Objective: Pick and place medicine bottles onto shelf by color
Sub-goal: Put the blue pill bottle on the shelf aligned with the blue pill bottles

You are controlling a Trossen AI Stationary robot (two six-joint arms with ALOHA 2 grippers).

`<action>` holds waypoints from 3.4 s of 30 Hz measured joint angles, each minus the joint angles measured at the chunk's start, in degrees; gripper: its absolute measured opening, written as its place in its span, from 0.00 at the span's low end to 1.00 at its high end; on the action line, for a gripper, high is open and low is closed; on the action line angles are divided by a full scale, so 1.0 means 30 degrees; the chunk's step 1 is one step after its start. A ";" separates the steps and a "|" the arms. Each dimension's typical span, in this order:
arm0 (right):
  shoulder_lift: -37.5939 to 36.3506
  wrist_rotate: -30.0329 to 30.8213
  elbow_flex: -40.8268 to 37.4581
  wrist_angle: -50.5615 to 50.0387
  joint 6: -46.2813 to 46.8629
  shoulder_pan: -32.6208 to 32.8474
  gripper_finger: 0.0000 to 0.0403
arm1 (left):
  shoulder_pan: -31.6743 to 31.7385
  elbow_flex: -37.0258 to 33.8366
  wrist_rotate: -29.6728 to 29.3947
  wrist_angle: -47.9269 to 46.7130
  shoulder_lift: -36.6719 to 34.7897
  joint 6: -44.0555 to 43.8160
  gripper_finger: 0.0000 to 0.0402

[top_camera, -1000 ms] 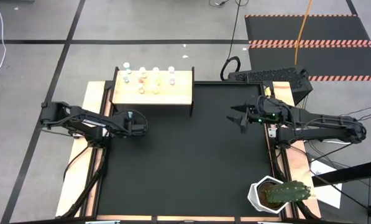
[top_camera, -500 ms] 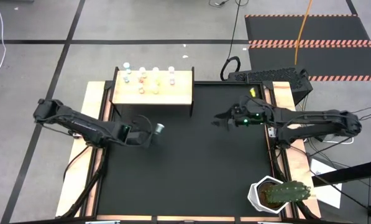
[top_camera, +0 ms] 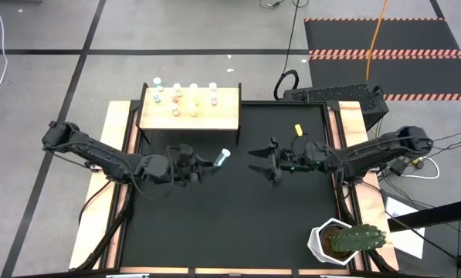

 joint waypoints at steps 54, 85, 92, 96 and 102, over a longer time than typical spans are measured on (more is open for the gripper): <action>0.7005 -0.3233 0.3097 0.7068 -0.2963 -0.2016 0.53 | 0.1836 -0.0036 0.1049 0.1285 0.0262 1.0830 0.29; 0.7005 -0.3200 0.3095 0.7644 -0.4307 -0.2339 0.49 | 0.2455 0.0000 0.1857 0.6017 0.2886 1.1888 0.29; 0.7005 -0.3533 0.3095 0.7531 -0.4286 -0.2373 0.27 | 0.2468 0.0000 0.1824 0.6074 0.2907 1.1828 0.29; 0.7002 -0.3680 0.3095 0.7389 -0.4335 -0.2421 0.20 | 0.2455 0.0000 0.1696 0.6074 0.2907 1.1439 0.32; 0.6657 -0.3685 0.3095 0.5804 -0.4419 -0.2904 0.25 | 0.2455 -0.0026 0.1470 0.4547 0.2269 1.1420 0.55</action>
